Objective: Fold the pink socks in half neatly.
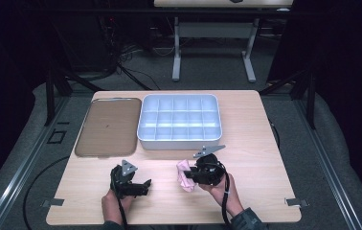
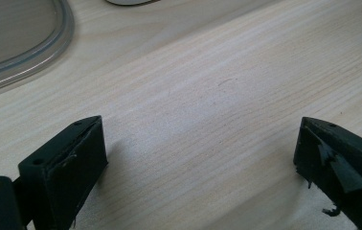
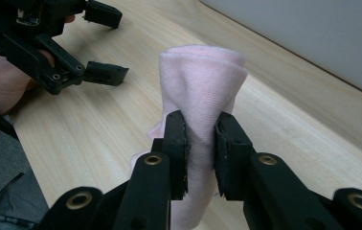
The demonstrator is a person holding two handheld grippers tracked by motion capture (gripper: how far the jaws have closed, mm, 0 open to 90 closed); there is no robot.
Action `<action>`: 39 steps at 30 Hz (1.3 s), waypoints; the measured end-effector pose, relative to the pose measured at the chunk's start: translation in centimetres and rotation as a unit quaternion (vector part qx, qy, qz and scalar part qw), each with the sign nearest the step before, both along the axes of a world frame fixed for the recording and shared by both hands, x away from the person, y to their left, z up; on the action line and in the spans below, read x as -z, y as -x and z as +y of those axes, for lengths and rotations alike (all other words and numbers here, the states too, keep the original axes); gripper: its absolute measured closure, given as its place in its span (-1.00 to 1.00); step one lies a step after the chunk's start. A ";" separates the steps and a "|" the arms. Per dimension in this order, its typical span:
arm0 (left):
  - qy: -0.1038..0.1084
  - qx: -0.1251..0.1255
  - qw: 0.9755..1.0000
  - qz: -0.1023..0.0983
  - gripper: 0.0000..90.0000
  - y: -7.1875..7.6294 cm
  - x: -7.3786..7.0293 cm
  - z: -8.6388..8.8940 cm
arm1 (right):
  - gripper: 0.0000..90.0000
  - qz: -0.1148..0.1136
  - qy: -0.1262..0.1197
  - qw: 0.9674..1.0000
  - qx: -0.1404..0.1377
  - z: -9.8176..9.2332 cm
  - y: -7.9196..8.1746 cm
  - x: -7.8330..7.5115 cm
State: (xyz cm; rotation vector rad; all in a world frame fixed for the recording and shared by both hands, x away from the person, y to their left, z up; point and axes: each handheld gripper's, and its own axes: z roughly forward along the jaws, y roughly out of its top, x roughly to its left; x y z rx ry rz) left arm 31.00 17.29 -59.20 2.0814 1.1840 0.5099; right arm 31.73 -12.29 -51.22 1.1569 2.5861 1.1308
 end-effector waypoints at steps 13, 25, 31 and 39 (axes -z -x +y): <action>0.000 0.000 1.000 0.000 -0.92 0.0 0.0 0.0 | 0.71 -0.019 -0.004 1.000 0.019 -1.6 -1.0 -1.7; 0.001 0.000 1.000 0.000 -0.92 0.0 0.0 0.0 | 0.71 -0.039 -0.013 0.998 0.041 -3.0 -2.4 -3.9; 0.001 -0.001 1.000 0.000 -0.92 0.0 0.0 0.0 | 0.71 -0.051 -0.015 0.997 0.053 -3.5 -3.8 -5.1; 0.000 0.000 1.000 0.000 -0.92 0.0 0.0 0.0 | 0.71 -0.062 -0.023 0.995 0.076 -4.6 -5.8 -6.7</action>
